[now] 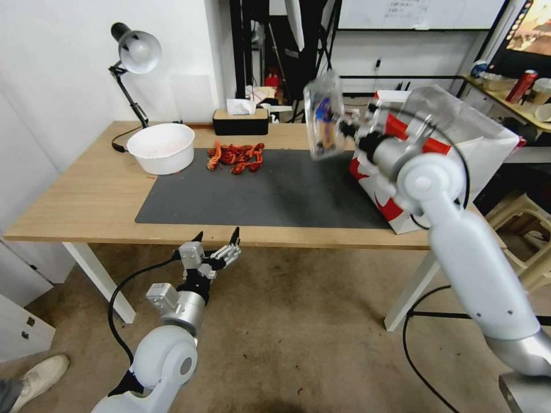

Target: Close the takeout container lid, then place the container into the takeout bag.

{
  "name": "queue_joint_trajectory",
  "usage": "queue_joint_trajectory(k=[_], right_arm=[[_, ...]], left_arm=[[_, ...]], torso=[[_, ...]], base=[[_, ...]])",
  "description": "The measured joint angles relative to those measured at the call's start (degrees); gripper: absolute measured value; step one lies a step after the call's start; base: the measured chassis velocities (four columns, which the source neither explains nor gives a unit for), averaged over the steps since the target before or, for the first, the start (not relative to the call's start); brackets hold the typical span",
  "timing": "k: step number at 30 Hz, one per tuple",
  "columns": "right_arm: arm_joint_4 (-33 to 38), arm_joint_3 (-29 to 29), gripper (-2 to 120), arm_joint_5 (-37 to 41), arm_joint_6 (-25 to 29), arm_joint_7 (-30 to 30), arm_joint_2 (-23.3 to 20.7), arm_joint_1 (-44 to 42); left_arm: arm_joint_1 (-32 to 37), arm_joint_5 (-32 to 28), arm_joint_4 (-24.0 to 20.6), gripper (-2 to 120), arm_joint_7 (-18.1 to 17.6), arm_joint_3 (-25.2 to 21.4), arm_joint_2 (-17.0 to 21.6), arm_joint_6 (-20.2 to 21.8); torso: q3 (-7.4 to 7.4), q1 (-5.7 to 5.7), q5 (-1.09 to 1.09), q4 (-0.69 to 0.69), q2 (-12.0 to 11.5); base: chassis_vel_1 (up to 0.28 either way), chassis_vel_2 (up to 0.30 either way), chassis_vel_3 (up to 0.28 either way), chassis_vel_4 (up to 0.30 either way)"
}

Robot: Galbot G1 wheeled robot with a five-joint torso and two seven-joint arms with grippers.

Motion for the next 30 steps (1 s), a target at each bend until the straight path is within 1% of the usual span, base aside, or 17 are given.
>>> queue_joint_trajectory(k=[3, 8, 11, 12, 15, 16, 18, 20, 22, 30], right_arm=[[-1.1, 1.3, 0, 0.9, 1.6, 1.0, -0.5, 3.0], [-2.2, 2.3, 0, 0.0, 3.9, 1.4, -1.7, 5.2], [-3.7, 3.0, 0, -6.3, 6.2, 1.3, -3.3, 6.6], [-3.7, 3.0, 0, -6.3, 6.2, 1.3, -3.3, 6.6], [-5.1, 3.5, 0, -12.1, 7.0, 1.3, -5.3, 6.9], [-5.1, 3.5, 0, -12.1, 7.0, 1.3, -5.3, 6.9], [-5.5, 3.9, 0, -14.5, 7.0, 1.4, -6.9, 6.1], [-5.5, 4.0, 0, -14.8, 6.9, 1.5, -7.2, 5.6], [-5.0, 4.6, 0, -15.4, 6.3, 2.3, -7.9, 3.1], [-2.9, 5.8, 0, -14.7, 5.7, 3.7, -7.8, -3.0]], left_arm=[[0.7, 0.1, -0.2, 100, 0.3, -0.4, -0.2, -0.1], [1.3, 0.1, -0.5, 100, 1.2, -1.3, -0.2, -0.3], [1.9, 0.2, -0.6, 100, 1.6, -1.5, -0.2, -0.5], [1.9, 0.2, -0.6, 100, 1.6, -1.5, -0.2, -0.5], [2.5, 0.7, -0.6, 100, 2.1, -1.3, -0.6, -0.7], [2.5, 0.7, -0.6, 100, 2.1, -1.3, -0.6, -0.7], [2.7, 1.2, -0.7, 100, 2.4, -1.1, -0.8, -0.8], [2.8, 1.3, -0.7, 100, 2.5, -1.1, -0.8, -0.9], [3.0, 1.3, -1.0, 100, 3.0, -1.2, -0.9, -0.9], [3.4, 1.3, -1.4, 100, 3.6, -1.1, -0.9, -0.9]], torso=[[0.01, 0.01, 0.02, -0.02, 0.0], [0.01, 0.01, 0.01, -0.01, 0.0], [0.01, 0.00, 0.02, -0.01, 0.0], [0.01, 0.00, 0.02, -0.01, 0.0], [0.01, 0.00, 0.02, -0.02, 0.0], [0.01, 0.00, 0.02, -0.02, 0.0], [0.01, 0.00, 0.00, -0.02, 0.0], [0.00, 0.00, 0.01, -0.02, 0.0], [0.01, 0.01, 0.02, -0.02, 0.0], [0.01, 0.01, 0.02, -0.01, 0.0]], base=[[0.000, 0.000, 0.000, 0.000], [0.000, 0.000, 0.000, 0.000], [0.000, 0.000, 0.000, 0.000], [0.000, 0.000, 0.000, 0.000], [0.000, 0.000, 0.000, 0.000], [0.000, 0.000, 0.000, 0.000], [0.000, 0.000, 0.000, 0.000], [0.000, 0.000, 0.000, 0.000], [0.000, 0.000, 0.000, 0.000], [0.000, 0.000, 0.000, 0.000]])
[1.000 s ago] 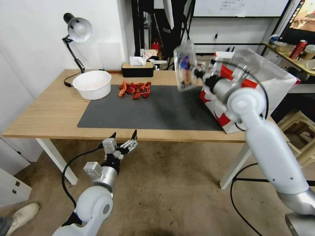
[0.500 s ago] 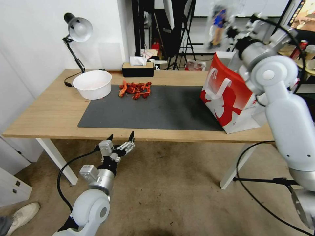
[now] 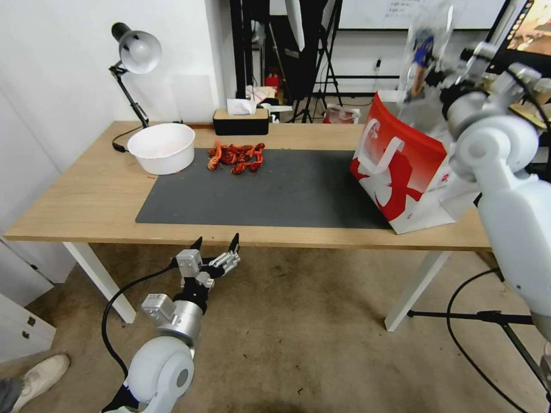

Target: Close the takeout container lid, then place the container into the takeout bag.

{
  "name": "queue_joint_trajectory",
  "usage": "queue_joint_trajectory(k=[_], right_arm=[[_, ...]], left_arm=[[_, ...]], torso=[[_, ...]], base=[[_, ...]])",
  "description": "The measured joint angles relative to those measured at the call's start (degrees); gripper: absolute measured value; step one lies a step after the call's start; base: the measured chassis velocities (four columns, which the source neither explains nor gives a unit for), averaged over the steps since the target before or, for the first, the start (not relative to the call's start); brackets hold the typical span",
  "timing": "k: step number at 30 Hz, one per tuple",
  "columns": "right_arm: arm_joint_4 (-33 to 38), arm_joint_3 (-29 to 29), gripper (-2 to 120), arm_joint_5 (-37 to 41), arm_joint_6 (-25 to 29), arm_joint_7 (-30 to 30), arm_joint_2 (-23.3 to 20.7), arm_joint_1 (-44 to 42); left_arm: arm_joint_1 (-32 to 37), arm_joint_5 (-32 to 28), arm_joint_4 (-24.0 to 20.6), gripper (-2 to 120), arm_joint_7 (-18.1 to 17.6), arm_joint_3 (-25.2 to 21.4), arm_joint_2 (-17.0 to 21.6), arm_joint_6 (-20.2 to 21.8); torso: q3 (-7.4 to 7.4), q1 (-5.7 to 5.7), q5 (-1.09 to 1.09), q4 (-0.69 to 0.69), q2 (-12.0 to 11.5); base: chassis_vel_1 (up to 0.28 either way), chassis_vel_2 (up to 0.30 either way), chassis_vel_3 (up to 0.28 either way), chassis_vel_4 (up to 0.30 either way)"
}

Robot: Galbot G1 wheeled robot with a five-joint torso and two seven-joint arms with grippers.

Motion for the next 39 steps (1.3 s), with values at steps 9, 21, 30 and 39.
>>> queue_joint_trajectory(k=[9, 21, 30, 39], right_arm=[[1.8, 0.5, 0, 1.5, -0.2, 1.4, 0.7, -2.6], [2.5, 1.1, 36, 3.2, 0.8, 2.6, 0.4, -3.9], [3.6, 1.8, 64, 3.3, 0.7, 2.7, 0.2, -4.7], [4.4, 2.1, 96, 4.2, 0.4, 2.5, -0.2, -5.0]], left_arm=[[-0.6, -0.1, 0.5, 100, -0.3, 0.7, -0.2, -0.1], [-0.4, -0.1, 0.5, 100, -1.3, 0.9, -0.3, -0.5], [-0.2, 0.0, 0.1, 100, -1.5, 0.9, -0.3, -0.5], [-0.3, 0.1, -0.1, 100, -1.6, 1.0, -0.5, -0.5]], torso=[[0.00, 0.01, -0.01, 0.00, 0.0], [0.00, 0.01, -0.01, -0.01, 0.0], [0.00, 0.01, -0.01, -0.01, 0.0], [0.00, 0.01, 0.00, -0.01, 0.0]], base=[[0.000, 0.000, 0.000, 0.000], [0.000, 0.000, 0.000, 0.000], [0.000, 0.000, 0.000, 0.000], [0.000, 0.000, 0.000, 0.000]])
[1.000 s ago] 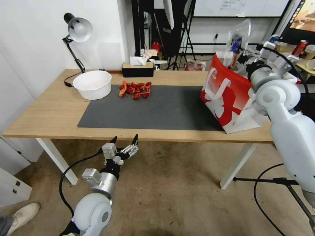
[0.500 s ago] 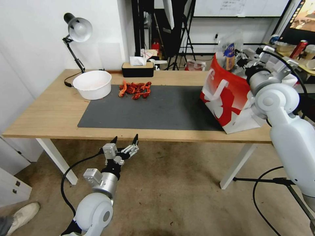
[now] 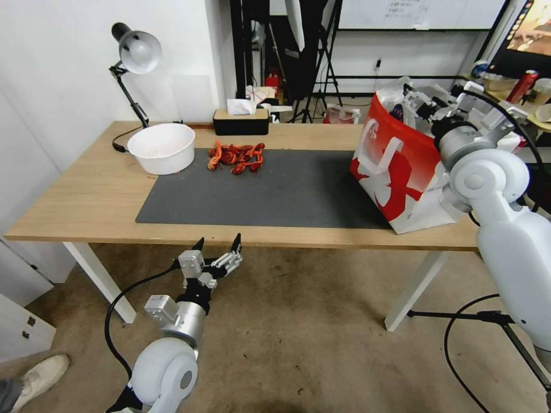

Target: Close the takeout container lid, then place the container into the takeout bag.

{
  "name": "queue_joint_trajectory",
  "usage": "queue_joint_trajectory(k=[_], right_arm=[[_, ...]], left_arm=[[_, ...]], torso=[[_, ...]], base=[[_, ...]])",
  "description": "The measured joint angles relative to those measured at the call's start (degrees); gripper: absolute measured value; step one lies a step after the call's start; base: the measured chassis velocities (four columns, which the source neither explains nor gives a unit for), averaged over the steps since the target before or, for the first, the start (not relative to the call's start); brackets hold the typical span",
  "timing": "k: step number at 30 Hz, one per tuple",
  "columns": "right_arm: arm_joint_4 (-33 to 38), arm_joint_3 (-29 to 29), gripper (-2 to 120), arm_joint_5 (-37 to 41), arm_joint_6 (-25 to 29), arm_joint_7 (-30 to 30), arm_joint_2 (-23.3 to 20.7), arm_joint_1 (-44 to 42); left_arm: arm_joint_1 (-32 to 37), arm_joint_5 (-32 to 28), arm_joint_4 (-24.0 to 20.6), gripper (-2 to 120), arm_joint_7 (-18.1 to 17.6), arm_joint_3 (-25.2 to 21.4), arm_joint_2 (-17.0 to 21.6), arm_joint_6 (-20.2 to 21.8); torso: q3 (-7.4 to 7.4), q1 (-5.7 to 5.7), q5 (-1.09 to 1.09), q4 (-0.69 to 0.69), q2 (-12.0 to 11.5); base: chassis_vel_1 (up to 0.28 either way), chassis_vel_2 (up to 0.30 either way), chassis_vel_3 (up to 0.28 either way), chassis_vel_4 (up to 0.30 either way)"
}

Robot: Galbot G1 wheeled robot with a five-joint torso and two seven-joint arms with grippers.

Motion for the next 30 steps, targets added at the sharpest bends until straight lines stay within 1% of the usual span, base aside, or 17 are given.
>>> queue_joint_trajectory(k=[1, 4, 6, 7, 10, 11, 14, 15, 17, 18, 21, 22, 24, 25, 27, 28, 30], right_arm=[[0.6, 0.2, 99, 0.7, 0.0, -0.5, -0.2, 0.0], [1.4, 0.5, 100, 1.4, 0.3, -1.3, -0.5, 0.0], [2.2, 0.6, 100, 1.1, 2.3, -3.8, -1.3, 0.0], [2.2, 0.6, 100, 1.1, 2.3, -3.8, -1.3, 0.0], [3.2, 0.6, 100, -0.3, 3.7, -6.9, -2.2, -0.1], [3.2, 0.6, 100, -0.3, 3.7, -6.9, -2.2, -0.1], [5.1, 0.5, 100, -3.8, 5.6, -12.7, -3.1, -1.7], [5.1, 0.5, 100, -3.8, 5.6, -12.7, -3.1, -1.7], [6.7, 0.4, 100, -6.0, 6.9, -16.1, -3.7, -3.4], [6.7, 0.4, 100, -6.0, 6.9, -16.1, -3.7, -3.4], [9.1, 0.9, 100, -8.6, 8.4, -20.1, -5.1, -7.4], [9.1, 0.9, 100, -8.6, 8.4, -20.1, -5.1, -7.4], [11.0, 2.2, 100, -9.2, 8.9, -21.9, -5.5, -11.3], [11.0, 2.2, 100, -9.2, 8.9, -21.9, -5.5, -11.3], [13.0, 3.4, 100, -10.4, 9.1, -23.3, -5.5, -16.2], [13.0, 3.4, 100, -10.4, 9.1, -23.3, -5.5, -16.2], [14.8, 4.1, 100, -11.9, 9.1, -23.7, -5.0, -20.2]], left_arm=[[0.0, 0.0, -0.1, 100, 0.0, 0.0, -0.1, 0.0], [0.0, 0.0, -0.2, 100, 0.0, 0.0, -0.2, 0.0], [-0.2, 0.0, -0.3, 100, 0.0, 0.0, -0.3, 0.0], [-0.2, 0.0, -0.3, 100, 0.0, 0.0, -0.3, 0.0], [-0.3, 0.0, -0.3, 100, 0.0, 0.0, -0.4, 0.0], [-0.3, 0.0, -0.3, 100, 0.0, 0.0, -0.4, 0.0], [-0.2, 0.0, -0.3, 100, 0.1, 0.0, -0.7, 0.0], [-0.2, 0.0, -0.3, 100, 0.1, 0.0, -0.7, 0.0], [-0.3, 0.0, -0.2, 100, 0.4, 0.0, -0.9, -0.4], [-0.3, 0.0, -0.2, 100, 0.4, 0.0, -0.9, -0.4], [0.0, 0.0, -0.3, 100, 1.2, -0.3, -1.0, -0.7], [0.0, 0.0, -0.3, 100, 1.2, -0.3, -1.0, -0.7], [0.4, 0.0, -0.4, 100, 1.8, -0.6, -1.0, -0.8], [0.4, 0.0, -0.4, 100, 1.8, -0.6, -1.0, -0.8], [0.7, 0.0, -0.6, 100, 1.9, -1.0, -1.0, -0.9], [0.7, 0.0, -0.6, 100, 1.9, -1.0, -1.0, -0.9], [1.0, 0.0, -1.0, 100, 2.0, -1.5, -0.9, -0.9]], torso=[[0.00, 0.00, 0.00, 0.00, 0.0], [0.00, 0.00, 0.00, 0.00, 0.0], [0.00, 0.00, 0.00, 0.00, 0.0], [0.00, 0.00, 0.00, 0.00, 0.0], [0.00, 0.00, 0.00, 0.00, 0.0], [0.00, 0.00, 0.00, 0.00, 0.0], [0.00, 0.00, 0.00, 0.00, 0.0], [0.00, 0.00, 0.00, 0.00, 0.0], [0.00, 0.00, 0.01, 0.00, 0.0], [0.00, 0.00, 0.01, 0.00, 0.0], [0.00, 0.00, 0.00, 0.00, 0.0], [0.00, 0.00, 0.00, 0.00, 0.0], [0.00, -0.01, -0.01, 0.00, 0.0], [0.00, -0.01, -0.01, 0.00, 0.0], [0.00, -0.01, 0.00, -0.02, 0.0], [0.00, -0.01, 0.00, -0.02, 0.0], [0.00, -0.01, 0.01, -0.02, 0.0]], base=[[0.000, 0.000, 0.000, 0.000], [0.000, 0.000, 0.000, 0.000], [0.000, 0.000, 0.000, 0.000], [0.000, 0.000, 0.000, 0.000], [0.000, 0.000, 0.000, 0.000], [0.000, 0.000, 0.000, 0.000], [0.000, 0.000, 0.000, 0.000], [0.000, 0.000, 0.000, 0.000], [0.000, 0.000, 0.000, 0.000], [0.000, 0.000, 0.000, 0.000], [0.000, 0.000, 0.000, 0.000], [0.000, 0.000, 0.000, 0.000], [0.000, 0.000, 0.000, 0.000], [0.000, 0.000, 0.000, 0.000], [0.000, 0.000, 0.000, 0.000], [0.000, 0.000, 0.000, 0.000], [0.000, 0.000, 0.000, 0.000]])
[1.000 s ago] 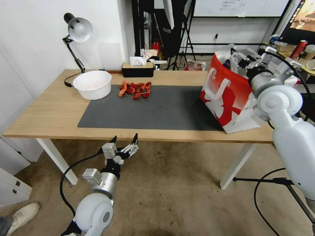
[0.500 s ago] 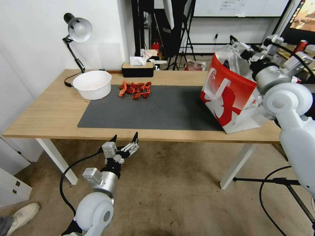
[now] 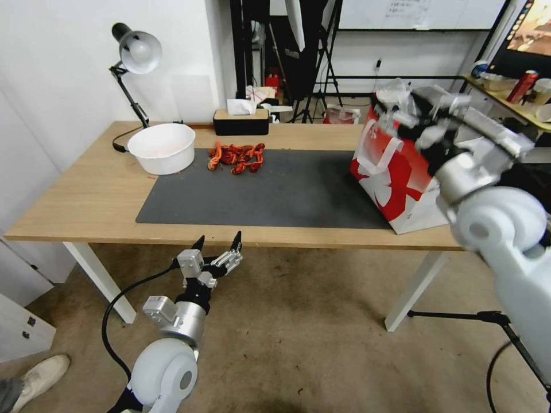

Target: Close the takeout container lid, then place the container into the takeout bag.

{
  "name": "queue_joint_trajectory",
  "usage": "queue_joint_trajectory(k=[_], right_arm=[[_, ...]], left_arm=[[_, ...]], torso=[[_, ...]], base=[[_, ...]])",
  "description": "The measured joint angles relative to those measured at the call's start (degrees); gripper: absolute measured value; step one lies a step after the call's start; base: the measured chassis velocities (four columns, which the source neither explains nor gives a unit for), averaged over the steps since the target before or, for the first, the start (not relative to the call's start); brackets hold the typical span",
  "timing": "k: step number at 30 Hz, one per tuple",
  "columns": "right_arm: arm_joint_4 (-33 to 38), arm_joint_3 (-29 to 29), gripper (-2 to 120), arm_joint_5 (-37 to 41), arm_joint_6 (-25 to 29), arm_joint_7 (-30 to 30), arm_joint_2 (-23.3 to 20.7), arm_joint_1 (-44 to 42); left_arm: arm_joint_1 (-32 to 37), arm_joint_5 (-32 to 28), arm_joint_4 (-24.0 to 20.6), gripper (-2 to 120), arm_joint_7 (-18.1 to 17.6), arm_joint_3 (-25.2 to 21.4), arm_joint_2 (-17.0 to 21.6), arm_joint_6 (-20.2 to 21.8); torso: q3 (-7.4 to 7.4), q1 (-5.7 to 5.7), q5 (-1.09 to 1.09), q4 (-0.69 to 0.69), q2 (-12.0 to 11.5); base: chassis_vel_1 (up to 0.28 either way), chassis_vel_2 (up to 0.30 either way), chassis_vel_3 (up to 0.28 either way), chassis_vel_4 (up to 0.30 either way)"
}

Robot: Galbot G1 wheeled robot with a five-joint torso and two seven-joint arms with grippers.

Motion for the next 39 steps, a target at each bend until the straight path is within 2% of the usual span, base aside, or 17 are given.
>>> queue_joint_trajectory(k=[7, 11, 13, 14, 17, 18, 20, 24, 28, 32, 39], right_arm=[[2.8, 0.3, 100, -3.7, -0.3, 1.2, 2.4, -5.4], [4.1, 1.1, 100, -7.7, 0.6, 1.4, 5.5, -10.1], [4.5, 1.4, 100, -13.1, 3.0, 1.4, 8.8, -15.6], [4.5, 1.4, 100, -13.1, 3.0, 1.4, 8.8, -15.6], [3.5, 1.0, 100, -20.3, 8.7, 1.4, 12.9, -22.1], [3.5, 1.0, 100, -20.3, 8.7, 1.4, 12.9, -22.1], [2.3, 0.7, 100, -25.7, 13.6, 1.1, 16.8, -26.9], [1.4, 0.4, 100, -28.9, 16.5, 0.5, 19.0, -29.8], [-0.3, -1.1, 100, -33.8, 20.9, 0.4, 23.2, -34.3], [-1.6, -1.5, 100, -35.9, 22.8, 1.6, 25.1, -35.9], [-3.6, -1.5, 100, -36.2, 23.1, 3.0, 26.1, -36.3]], left_arm=[[0.8, 0.3, -0.2, 100, 0.6, -0.9, 0.0, -0.8], [1.8, 1.4, -0.2, 100, 2.0, -1.5, -0.1, -2.0], [2.5, 3.2, 0.4, 100, 3.1, -2.1, -0.3, -3.4], [2.5, 3.2, 0.4, 100, 3.1, -2.1, -0.3, -3.4], [2.5, 5.5, 1.7, 100, 4.1, -2.5, -0.6, -4.8], [2.5, 5.5, 1.7, 100, 4.1, -2.5, -0.6, -4.8], [2.8, 6.9, 2.6, 100, 5.0, -2.6, -0.7, -5.8], [2.9, 8.3, 3.3, 100, 5.2, -2.8, -0.8, -6.4], [3.6, 10.4, 4.2, 100, 5.0, -3.1, -0.9, -7.4], [3.8, 11.7, 4.7, 100, 5.0, -3.1, -0.9, -7.9], [3.2, 13.4, 5.9, 100, 4.6, -2.6, -1.1, -8.8]], torso=[[0.00, 0.00, -0.02, 0.03, 0.0], [0.00, 0.00, -0.03, 0.03, 0.0], [0.00, 0.00, -0.01, 0.02, 0.0], [0.00, 0.00, -0.01, 0.02, 0.0], [0.00, 0.00, -0.01, 0.01, 0.0], [0.00, 0.00, -0.01, 0.01, 0.0], [0.00, 0.00, -0.01, 0.00, 0.0], [0.00, 0.00, -0.02, 0.01, 0.0], [0.00, 0.00, -0.03, 0.02, 0.0], [0.00, 0.00, -0.02, 0.02, 0.0], [0.00, 0.00, -0.02, 0.02, 0.0]], base=[[0.000, 0.000, 0.000, 0.000], [0.000, 0.000, 0.000, 0.000], [0.000, 0.000, 0.000, 0.000], [0.000, 0.000, 0.000, 0.000], [0.000, 0.000, 0.000, 0.000], [0.000, 0.000, 0.000, 0.000], [0.000, 0.000, 0.000, 0.000], [0.000, 0.000, 0.000, 0.000], [0.000, 0.000, 0.000, 0.000], [0.000, 0.000, 0.000, 0.000], [0.000, 0.000, 0.000, 0.000]])
